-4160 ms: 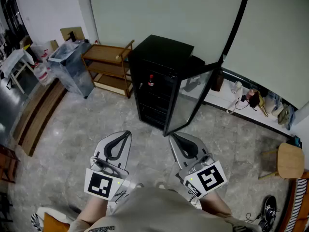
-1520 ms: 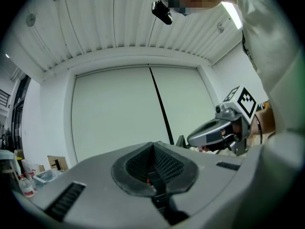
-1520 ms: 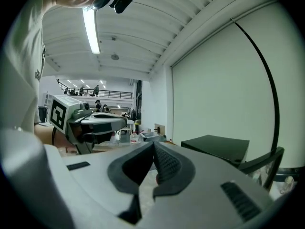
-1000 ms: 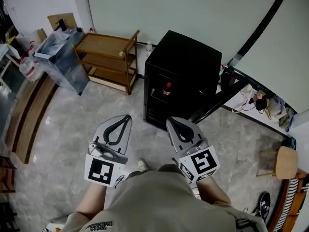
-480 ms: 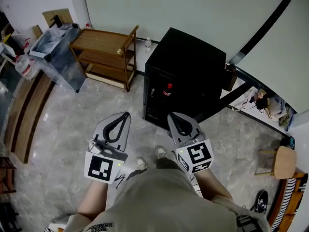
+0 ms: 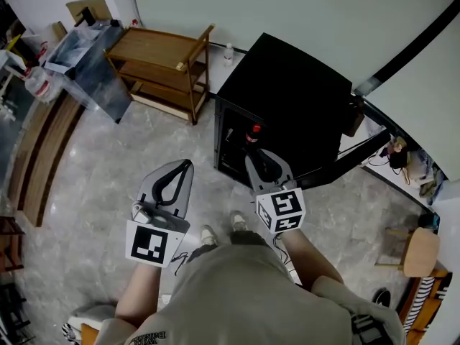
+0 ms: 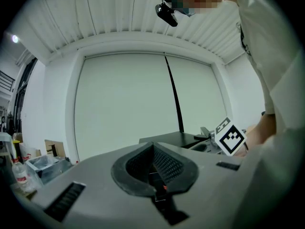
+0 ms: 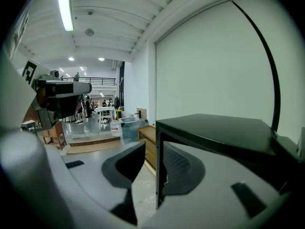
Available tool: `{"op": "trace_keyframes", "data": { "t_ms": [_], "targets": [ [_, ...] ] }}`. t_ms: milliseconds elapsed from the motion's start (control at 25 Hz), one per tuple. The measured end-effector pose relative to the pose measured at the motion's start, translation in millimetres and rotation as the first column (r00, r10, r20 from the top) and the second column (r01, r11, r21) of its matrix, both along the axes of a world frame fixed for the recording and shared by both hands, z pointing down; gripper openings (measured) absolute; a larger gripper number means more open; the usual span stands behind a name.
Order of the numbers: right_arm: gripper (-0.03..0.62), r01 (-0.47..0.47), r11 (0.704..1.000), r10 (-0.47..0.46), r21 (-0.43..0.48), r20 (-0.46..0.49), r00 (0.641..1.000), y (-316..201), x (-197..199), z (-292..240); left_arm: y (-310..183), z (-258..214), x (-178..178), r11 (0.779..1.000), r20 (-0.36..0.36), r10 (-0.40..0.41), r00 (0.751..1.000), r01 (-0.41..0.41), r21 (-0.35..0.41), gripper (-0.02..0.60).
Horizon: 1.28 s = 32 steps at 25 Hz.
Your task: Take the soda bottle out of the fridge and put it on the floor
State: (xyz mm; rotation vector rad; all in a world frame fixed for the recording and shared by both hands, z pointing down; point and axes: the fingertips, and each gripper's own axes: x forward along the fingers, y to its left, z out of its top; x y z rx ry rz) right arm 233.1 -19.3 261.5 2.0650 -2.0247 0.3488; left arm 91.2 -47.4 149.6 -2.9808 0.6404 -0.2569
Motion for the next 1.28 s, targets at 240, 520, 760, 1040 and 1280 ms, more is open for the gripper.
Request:
{"op": "trace_keyframes", "data": {
  "t_ms": [240,520,760,1040,1280],
  "targets": [
    [0.126,-0.025,0.996,0.027,-0.083,0.020,0.999,-30,39,61,-20,23,25,0.999,0.022,-0.016,1.000,0.016,-0.030,0.006],
    [0.135,-0.088,0.981,0.086,-0.173,-0.019,0.996,-60,84,133,-39,53,44,0.997,0.066,-0.036,0.997,0.040,-0.069,0.006],
    [0.147,-0.139,0.966,0.136,-0.217,-0.029,0.990,-84,114,178,-52,72,52,0.993,0.093,-0.047,0.995,0.056,-0.106,0.006],
    [0.172,-0.147,0.940,0.139,-0.307,-0.050,0.989,-107,136,231,-56,95,50,0.987,0.121,-0.070,0.990,0.086,-0.136,0.006],
    [0.172,-0.156,0.920,0.141,-0.361,-0.068,0.988,-118,145,256,-57,107,49,0.985,0.160,-0.068,0.985,0.091,-0.145,0.006]
  ]
}}
